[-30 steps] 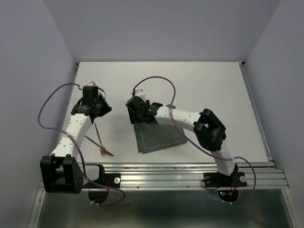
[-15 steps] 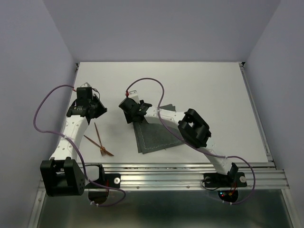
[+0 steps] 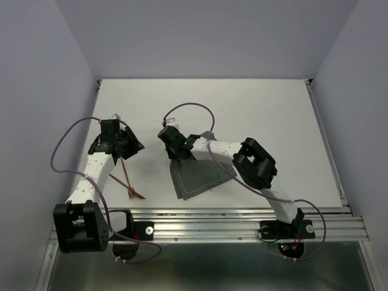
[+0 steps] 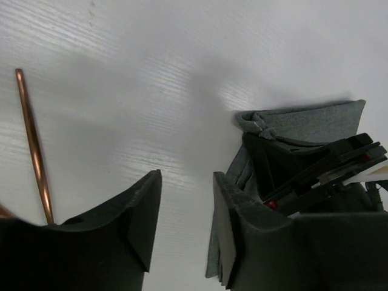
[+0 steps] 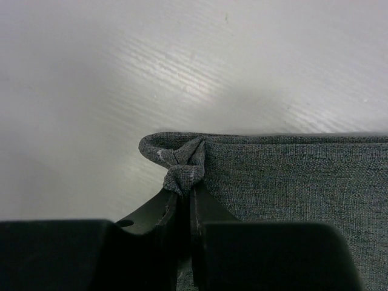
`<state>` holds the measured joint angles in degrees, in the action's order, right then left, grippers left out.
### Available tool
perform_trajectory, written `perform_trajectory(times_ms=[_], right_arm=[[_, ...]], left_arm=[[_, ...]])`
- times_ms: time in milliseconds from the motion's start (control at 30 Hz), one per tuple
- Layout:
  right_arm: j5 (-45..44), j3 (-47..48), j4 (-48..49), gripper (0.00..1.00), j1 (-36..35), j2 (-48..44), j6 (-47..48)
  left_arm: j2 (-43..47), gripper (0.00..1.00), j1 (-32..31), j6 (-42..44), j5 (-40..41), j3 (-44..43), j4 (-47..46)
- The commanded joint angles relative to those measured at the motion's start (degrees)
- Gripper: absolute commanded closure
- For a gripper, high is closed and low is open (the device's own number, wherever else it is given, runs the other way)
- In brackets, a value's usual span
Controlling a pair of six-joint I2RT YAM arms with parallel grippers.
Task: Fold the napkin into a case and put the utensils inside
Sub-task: Pick up the lower triangle-folded napkin from the center of the board.
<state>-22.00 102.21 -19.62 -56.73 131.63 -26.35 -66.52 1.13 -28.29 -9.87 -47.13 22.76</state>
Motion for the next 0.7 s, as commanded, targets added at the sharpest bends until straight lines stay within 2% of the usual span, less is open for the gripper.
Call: perform_trajectory(times_ms=[0, 33, 67, 167, 233, 467, 667], right_arm=[[10.65, -5.26, 5.73, 0.99, 2.05, -6.38, -0.63], [11.71, -6.92, 6.86, 0.99, 2.06, -7.09, -1.16], [13.89, -7.64, 7.31, 0.99, 2.76, -8.31, -1.51], [18.46, -9.48, 8.72, 0.99, 3.47, -9.81, -1.60], [20.15, -10.01, 9.42, 0.99, 4.08, -10.17, -1.34], [24.98, -11.60, 10.65, 0.99, 4.61, -10.70, -1.60], [26.13, -12.13, 11.27, 0.99, 4.61, -10.52, -1.51]], left_arm=[[1.39, 0.45, 0.10, -0.62, -6.12, 3.01, -4.30], [1.39, 0.41, 0.02, -1.06, -7.00, 4.14, -5.70], [1.31, 0.31, 0.02, -1.32, -8.57, 4.68, -6.32], [0.69, 0.20, -0.24, -2.20, -11.21, 6.00, -8.60], [-0.10, 0.16, -0.51, -2.82, -12.19, 6.44, -9.75], [-5.10, 0.09, -3.84, -7.73, -17.10, 8.99, -17.92], [-12.04, 0.09, -5.96, -13.71, -20.72, 10.31, -27.84]])
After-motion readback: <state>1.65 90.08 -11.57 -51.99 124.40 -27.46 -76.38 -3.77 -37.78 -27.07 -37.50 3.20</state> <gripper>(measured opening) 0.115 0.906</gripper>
